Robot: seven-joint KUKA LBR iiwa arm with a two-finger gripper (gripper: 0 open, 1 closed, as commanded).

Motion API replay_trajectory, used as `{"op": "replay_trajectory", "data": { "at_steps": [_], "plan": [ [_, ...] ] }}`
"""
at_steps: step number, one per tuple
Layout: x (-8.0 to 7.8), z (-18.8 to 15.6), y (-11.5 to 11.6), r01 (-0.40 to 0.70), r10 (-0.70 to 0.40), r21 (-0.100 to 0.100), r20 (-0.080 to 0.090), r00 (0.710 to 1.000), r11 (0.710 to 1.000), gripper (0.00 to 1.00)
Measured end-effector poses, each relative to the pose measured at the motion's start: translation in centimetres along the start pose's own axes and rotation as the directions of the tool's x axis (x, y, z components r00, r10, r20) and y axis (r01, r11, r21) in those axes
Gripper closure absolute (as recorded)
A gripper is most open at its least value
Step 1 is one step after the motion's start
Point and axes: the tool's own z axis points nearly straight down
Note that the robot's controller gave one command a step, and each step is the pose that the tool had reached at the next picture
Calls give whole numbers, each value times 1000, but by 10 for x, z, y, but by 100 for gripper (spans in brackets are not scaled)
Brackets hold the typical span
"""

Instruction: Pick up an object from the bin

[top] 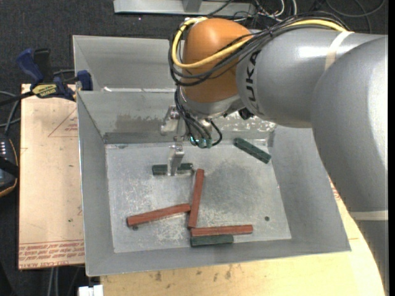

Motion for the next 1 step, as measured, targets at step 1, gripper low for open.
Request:
{"op": "replay_trajectory", "data": {
  "at_steps": [1],
  "plan": [
    [-2,-5,0,-2,2,-1,8,1000,1000,0]
  ]
}}
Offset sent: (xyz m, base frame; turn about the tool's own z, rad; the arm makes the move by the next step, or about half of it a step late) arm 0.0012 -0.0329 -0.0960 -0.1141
